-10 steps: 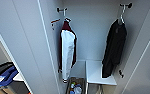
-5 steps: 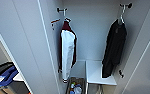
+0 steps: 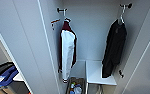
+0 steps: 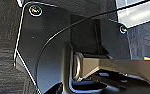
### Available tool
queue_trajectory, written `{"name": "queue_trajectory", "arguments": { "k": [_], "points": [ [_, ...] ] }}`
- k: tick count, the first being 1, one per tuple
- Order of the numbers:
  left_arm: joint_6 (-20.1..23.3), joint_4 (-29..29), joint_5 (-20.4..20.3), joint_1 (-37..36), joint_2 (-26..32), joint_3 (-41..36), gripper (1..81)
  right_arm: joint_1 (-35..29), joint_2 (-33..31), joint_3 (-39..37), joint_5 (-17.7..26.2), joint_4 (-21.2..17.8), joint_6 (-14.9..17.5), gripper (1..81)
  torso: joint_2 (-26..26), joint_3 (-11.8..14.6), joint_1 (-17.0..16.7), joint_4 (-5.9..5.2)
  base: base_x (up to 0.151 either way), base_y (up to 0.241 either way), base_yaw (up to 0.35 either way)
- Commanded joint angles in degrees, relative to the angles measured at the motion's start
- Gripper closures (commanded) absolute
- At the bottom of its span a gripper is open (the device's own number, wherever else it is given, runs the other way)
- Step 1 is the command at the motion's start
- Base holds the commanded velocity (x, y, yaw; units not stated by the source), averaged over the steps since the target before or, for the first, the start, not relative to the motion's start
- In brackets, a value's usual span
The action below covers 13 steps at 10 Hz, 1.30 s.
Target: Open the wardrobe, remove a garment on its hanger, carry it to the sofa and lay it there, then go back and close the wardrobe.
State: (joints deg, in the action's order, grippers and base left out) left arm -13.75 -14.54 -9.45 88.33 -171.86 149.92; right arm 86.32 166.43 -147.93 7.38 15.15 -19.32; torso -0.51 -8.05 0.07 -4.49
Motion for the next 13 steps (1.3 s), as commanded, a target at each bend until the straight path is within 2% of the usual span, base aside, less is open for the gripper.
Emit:
{"name": "queue_trajectory", "arguments": {
  "k": [1,5,6,7,8,11,13],
  "points": [
    [-0.3,0.6,5.1,-1.4,0.7,-0.2,1.0,-1.7,0.9,-0.5,0.8,-8.3,5.9,1.0,0.0,0.0,0.0,0.00,0.000,0.000,0.000],
    [-0.6,0.8,5.0,-1.4,1.4,-0.2,1.0,-0.9,6.2,-8.0,0.4,-6.5,6.4,1.0,0.0,0.0,0.0,0.00,0.000,0.000,0.000],
    [-0.6,0.8,5.0,-1.4,1.6,-0.2,1.0,-0.1,6.4,-8.2,-1.7,-5.8,6.5,1.0,0.0,0.0,0.0,0.00,0.000,0.000,0.000],
    [-0.6,0.9,4.9,-1.5,1.9,-0.2,1.0,0.7,5.6,-7.4,-5.2,-5.6,6.5,1.0,0.0,0.0,0.0,0.00,0.000,0.000,0.000],
    [-0.6,0.8,4.9,-1.4,2.1,-0.2,1.0,1.0,4.1,-5.2,-5.9,-5.4,6.6,1.0,0.0,0.0,0.0,0.00,0.000,0.000,0.000],
    [-0.6,0.7,4.9,-1.4,2.7,-0.5,1.0,1.3,-3.6,5.0,-6.0,-3.7,6.6,1.0,0.0,0.0,0.0,0.00,0.000,0.000,0.000],
    [-0.6,0.7,4.9,-1.4,2.7,-0.5,1.0,1.3,-4.6,5.1,-5.8,-3.7,6.5,1.0,0.0,0.0,0.0,0.00,0.000,0.000,0.000]
  ]
}}
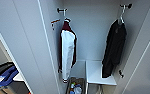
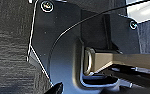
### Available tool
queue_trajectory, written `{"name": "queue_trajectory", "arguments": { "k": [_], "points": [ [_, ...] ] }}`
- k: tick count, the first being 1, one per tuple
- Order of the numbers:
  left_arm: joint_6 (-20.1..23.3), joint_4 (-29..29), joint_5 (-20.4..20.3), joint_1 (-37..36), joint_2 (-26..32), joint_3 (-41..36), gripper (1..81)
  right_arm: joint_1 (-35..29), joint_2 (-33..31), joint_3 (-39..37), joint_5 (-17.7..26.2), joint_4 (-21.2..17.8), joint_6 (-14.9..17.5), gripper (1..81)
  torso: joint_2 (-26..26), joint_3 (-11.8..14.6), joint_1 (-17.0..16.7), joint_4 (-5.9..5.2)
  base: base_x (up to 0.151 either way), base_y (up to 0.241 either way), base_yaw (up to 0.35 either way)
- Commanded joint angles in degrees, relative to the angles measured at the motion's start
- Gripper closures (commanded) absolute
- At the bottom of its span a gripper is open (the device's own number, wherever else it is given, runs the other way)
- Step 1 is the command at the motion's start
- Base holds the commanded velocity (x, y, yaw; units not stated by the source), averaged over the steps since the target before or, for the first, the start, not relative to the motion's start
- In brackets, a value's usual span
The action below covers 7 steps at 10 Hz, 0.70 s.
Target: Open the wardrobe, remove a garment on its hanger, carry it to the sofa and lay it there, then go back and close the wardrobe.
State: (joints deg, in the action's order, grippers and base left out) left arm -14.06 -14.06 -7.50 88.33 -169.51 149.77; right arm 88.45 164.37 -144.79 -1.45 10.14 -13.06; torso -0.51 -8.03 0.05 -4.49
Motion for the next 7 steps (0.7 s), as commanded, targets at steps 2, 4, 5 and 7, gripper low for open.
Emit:
{"name": "queue_trajectory", "arguments": {
  "k": [2,4,5,7],
  "points": [
    [-0.3,0.2,2.8,-1.4,0.4,-0.4,1.0,-0.5,-2.5,1.9,2.8,1.4,0.2,1.0,0.0,0.0,0.0,0.00,0.000,0.000,0.000],
    [-0.3,0.2,2.8,-1.4,0.5,-0.4,1.0,-0.6,-2.3,1.8,2.8,1.4,0.2,1.0,0.0,0.0,-0.1,0.00,0.070,0.000,0.000],
    [-0.3,0.2,2.8,-1.4,0.5,-0.4,1.0,-0.7,-2.3,1.8,2.8,1.3,0.2,1.0,-0.1,0.0,-0.1,0.00,0.074,0.000,0.000],
    [-0.3,0.2,2.8,-1.4,0.5,-0.4,1.0,-0.5,-2.1,1.8,2.6,1.3,0.2,1.0,0.0,0.0,0.0,0.00,0.074,0.000,0.000]
  ]
}}
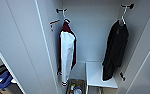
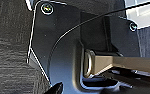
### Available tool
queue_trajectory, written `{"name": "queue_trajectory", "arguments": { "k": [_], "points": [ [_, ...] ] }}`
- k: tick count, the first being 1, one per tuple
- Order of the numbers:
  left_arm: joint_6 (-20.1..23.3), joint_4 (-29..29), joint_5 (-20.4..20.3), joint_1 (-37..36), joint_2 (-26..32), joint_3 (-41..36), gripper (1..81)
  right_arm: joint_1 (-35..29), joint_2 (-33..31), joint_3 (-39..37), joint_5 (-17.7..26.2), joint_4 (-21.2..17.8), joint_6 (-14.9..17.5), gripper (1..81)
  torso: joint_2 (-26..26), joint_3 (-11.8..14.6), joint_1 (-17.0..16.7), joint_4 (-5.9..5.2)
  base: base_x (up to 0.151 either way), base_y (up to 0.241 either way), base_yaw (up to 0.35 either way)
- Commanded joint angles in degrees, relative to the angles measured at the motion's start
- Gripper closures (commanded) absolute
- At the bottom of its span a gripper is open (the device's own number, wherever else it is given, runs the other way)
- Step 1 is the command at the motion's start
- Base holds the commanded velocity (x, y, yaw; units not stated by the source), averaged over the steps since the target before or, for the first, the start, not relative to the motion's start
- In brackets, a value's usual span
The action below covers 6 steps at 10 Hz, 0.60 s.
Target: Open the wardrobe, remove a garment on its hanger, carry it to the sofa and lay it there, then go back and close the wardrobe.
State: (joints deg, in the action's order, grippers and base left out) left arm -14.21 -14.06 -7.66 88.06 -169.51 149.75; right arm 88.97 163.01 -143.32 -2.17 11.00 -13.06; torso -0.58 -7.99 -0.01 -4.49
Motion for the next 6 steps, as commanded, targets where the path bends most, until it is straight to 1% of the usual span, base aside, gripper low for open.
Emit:
{"name": "queue_trajectory", "arguments": {
  "k": [1,6],
  "points": [
    [-0.1,0.2,3.0,-1.1,0.5,-0.4,1.0,-1.0,-0.7,0.3,3.3,0.4,0.2,1.0,0.0,0.0,0.0,0.00,0.074,0.000,0.000],
    [-0.1,0.1,3.0,-1.1,0.3,-0.4,1.0,-1.3,-0.5,0.3,3.3,1.3,0.2,1.0,0.0,0.0,0.0,0.00,0.074,0.000,0.000]
  ]
}}
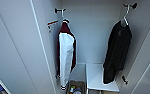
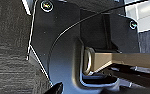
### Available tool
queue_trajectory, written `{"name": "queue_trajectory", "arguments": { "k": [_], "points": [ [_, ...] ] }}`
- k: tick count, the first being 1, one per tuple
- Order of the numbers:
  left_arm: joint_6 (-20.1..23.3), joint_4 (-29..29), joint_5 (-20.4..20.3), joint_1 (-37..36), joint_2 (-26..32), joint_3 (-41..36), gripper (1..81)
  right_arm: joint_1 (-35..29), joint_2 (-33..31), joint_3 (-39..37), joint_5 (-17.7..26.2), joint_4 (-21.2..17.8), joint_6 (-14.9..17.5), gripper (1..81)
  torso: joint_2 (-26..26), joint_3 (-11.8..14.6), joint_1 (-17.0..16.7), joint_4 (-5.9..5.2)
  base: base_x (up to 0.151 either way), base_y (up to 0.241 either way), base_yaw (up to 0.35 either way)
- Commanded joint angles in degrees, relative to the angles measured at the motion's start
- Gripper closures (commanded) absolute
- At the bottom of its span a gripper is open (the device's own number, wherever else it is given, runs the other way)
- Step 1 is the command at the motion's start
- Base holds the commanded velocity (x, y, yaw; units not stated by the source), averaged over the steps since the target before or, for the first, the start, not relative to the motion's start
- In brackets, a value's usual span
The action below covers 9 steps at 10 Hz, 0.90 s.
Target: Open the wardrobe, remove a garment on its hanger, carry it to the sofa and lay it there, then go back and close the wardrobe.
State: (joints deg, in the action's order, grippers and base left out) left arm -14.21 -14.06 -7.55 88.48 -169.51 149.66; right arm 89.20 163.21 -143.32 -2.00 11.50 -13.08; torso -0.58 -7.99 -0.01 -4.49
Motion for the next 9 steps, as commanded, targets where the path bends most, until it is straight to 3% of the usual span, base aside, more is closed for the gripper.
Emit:
{"name": "queue_trajectory", "arguments": {
  "k": [1,9],
  "points": [
    [-0.1,0.1,3.0,-1.5,0.3,-0.3,1.0,-1.7,-0.6,0.3,3.1,0.8,0.2,1.0,0.0,0.0,0.0,0.00,0.074,0.000,0.000],
    [0.0,0.1,2.9,-1.5,0.3,-0.3,1.0,-2.0,-0.3,0.2,3.4,1.4,0.2,1.0,0.0,0.0,0.0,0.00,0.074,-0.064,0.000]
  ]
}}
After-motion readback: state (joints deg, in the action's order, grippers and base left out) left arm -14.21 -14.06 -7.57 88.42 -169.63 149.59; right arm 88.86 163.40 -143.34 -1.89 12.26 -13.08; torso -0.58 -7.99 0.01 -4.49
